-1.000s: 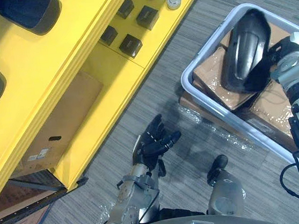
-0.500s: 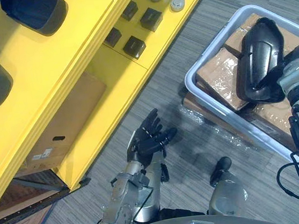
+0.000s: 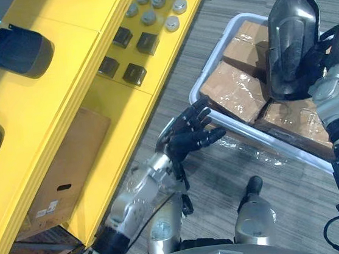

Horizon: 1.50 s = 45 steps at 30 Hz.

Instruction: Walk over and take three plastic housings, then place them on the shelf

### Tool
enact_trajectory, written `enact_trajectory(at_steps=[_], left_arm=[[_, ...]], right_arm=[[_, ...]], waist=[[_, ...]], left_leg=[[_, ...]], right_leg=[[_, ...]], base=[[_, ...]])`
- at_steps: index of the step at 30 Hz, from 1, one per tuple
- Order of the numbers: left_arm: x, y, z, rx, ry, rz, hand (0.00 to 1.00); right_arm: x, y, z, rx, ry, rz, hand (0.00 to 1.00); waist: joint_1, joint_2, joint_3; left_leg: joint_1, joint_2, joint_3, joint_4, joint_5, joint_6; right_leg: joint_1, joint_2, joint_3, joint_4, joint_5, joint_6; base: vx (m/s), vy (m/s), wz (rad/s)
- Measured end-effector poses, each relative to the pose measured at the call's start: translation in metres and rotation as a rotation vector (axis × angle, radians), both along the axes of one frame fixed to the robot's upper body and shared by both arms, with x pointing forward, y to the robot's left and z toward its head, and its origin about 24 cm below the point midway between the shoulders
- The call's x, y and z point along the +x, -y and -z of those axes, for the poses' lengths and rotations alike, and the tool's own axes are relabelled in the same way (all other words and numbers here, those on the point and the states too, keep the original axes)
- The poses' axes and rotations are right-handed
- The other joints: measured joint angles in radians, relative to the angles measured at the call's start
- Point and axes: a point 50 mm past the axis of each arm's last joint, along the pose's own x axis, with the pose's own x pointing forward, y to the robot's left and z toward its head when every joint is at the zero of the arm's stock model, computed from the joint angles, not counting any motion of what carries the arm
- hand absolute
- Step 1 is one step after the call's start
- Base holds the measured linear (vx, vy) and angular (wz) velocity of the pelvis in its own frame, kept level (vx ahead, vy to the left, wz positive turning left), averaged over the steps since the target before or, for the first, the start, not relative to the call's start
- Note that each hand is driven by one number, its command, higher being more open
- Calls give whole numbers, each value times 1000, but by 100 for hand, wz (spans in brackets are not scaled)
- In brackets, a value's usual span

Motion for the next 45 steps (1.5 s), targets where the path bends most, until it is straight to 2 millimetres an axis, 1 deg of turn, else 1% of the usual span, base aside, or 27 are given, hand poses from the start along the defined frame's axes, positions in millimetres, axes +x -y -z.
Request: enact_trajectory(at_steps=[2, 3, 5, 7, 9, 10, 12, 13, 14, 15, 18, 21, 22, 24, 30, 31, 35, 41, 43, 45], left_arm=[[9, 2, 8, 62, -61, 8, 100], [11, 2, 12, 78, -82, 4, 100], [24, 1, 25, 136, -159, -33, 100], [33, 0, 28, 166, -184, -48, 100], [49, 0, 27, 202, -194, -90, 100], [53, 1, 26, 202, -192, -102, 100], [66, 3, 14, 183, -141, -159, 100], [72, 7, 6, 158, -110, -189, 100], [75, 9, 1, 147, -94, -206, 100], [80, 13, -7, 120, -72, -237, 100], [89, 29, -29, 56, -16, -310, 100], [92, 37, -39, 19, -5, -372, 100], [93, 36, -42, 4, -2, -400, 100], [94, 36, -43, -18, -8, -428, 100], [96, 33, -40, -14, -33, -465, 100], [97, 33, -40, 9, -18, -472, 0], [96, 35, -38, 16, -24, -473, 0], [96, 34, -36, 7, -9, -498, 0], [98, 28, -37, -16, -8, -563, 0], [97, 25, -37, -13, 18, -586, 0]], right_arm=[[6, -19, 8, 10, 8, -62, 0], [8, -24, 11, 21, 7, -77, 0], [12, -41, 21, 46, 10, -136, 0], [12, -47, 22, 23, 14, -164, 0], [15, -62, 21, 2, 39, -218, 0], [16, -66, 21, 0, 48, -230, 0], [18, -80, 20, 10, 88, -278, 0], [19, -87, 20, 23, 106, -301, 0], [20, -91, 20, 29, 115, -310, 0], [21, -99, 22, 47, 130, -328, 0], [23, -123, 18, 89, 196, -387, 0], [23, -141, 10, 110, 259, -450, 0], [23, -148, 6, 112, 281, -479, 0], [23, -157, 3, 107, 299, -516, 0], [24, -175, 7, 127, 305, -576, 0], [23, -182, 8, 139, 311, -600, 0], [23, -189, 9, 150, 319, -613, 0], [17, -200, 5, 184, 364, -648, 0], [5, -206, 6, 196, 414, -675, 0], [-3, -210, 8, 217, 443, -704, 0]], waist=[[-9, -10, -18], [-14, -12, -28], [-26, -16, -50], [-27, -16, -50], [-30, -19, -50], [-30, -21, -51], [-33, -31, -50], [-40, -38, -51], [-44, -42, -48], [-52, -53, -49], [-58, -79, -48], [-59, -86, -47], [-59, -89, -45], [-63, -94, -42], [-70, -110, -32], [-71, -116, -29], [-65, -121, -28], [-69, -126, -26], [-72, -143, -29], [-75, -156, -30]], left_leg=[[17, 10, 25, 0, 0, 0], [17, 12, 28, 0, 0, 0], [21, 24, 42, 0, 0, -2], [25, 33, 53, 0, -2, -8], [22, 47, 73, 0, -16, -26], [19, 51, 79, 0, -15, -27], [4, 63, 96, 0, -12, -31], [-4, 67, 99, 0, -8, -32], [-5, 68, 100, 0, -5, -29], [-5, 68, 103, 1, 0, -24], [-5, 70, 123, 4, 5, -23], [-5, 77, 131, 4, 4, -25], [-5, 81, 137, 4, 5, -28], [-4, 85, 138, 4, 6, -29], [-3, 86, 139, 4, 6, -30], [-3, 86, 139, 4, 7, -30], [-2, 86, 138, 4, 7, -29], [14, 86, 139, 4, 5, -32], [22, 92, 141, 4, 2, -36], [26, 95, 143, 4, 1, -36]], right_leg=[[2, 9, 23, -6, -1, -1], [3, 12, 24, -12, 0, -2], [2, 24, 30, -21, 4, -8], [1, 35, 46, -32, 9, -15], [-11, 51, 60, -49, 23, -24], [-17, 54, 65, -53, 26, -26], [-46, 65, 84, -55, 34, -32], [-58, 70, 88, -55, 38, -34], [-59, 71, 89, -54, 38, -35], [-63, 71, 93, -53, 38, -35], [-80, 73, 114, -48, 40, -36], [-88, 80, 126, -48, 42, -40], [-93, 84, 133, -48, 43, -41], [-94, 88, 134, -48, 44, -42], [-93, 89, 134, -48, 46, -44], [-93, 89, 134, -48, 46, -45], [-90, 89, 134, -49, 47, -45], [-72, 91, 134, -57, 47, -45], [-61, 99, 134, -71, 50, -45], [-54, 104, 134, -77, 51, -46]], base=[[56, -90, -26], [54, -85, -17], [40, -79, -17], [-11, -63, -24], [-42, -49, -29], [-47, -38, -26], [-42, -40, -26], [-21, -39, -15], [-13, -41, -8], [0, -18, -10], [5, -19, -17], [-4, -25, -12], [-8, -32, -14], [-11, -34, -6], [0, 0, 0], [0, 0, 0], [0, 0, 0], [0, 0, 0], [16, -25, -5], [20, -31, -4]])
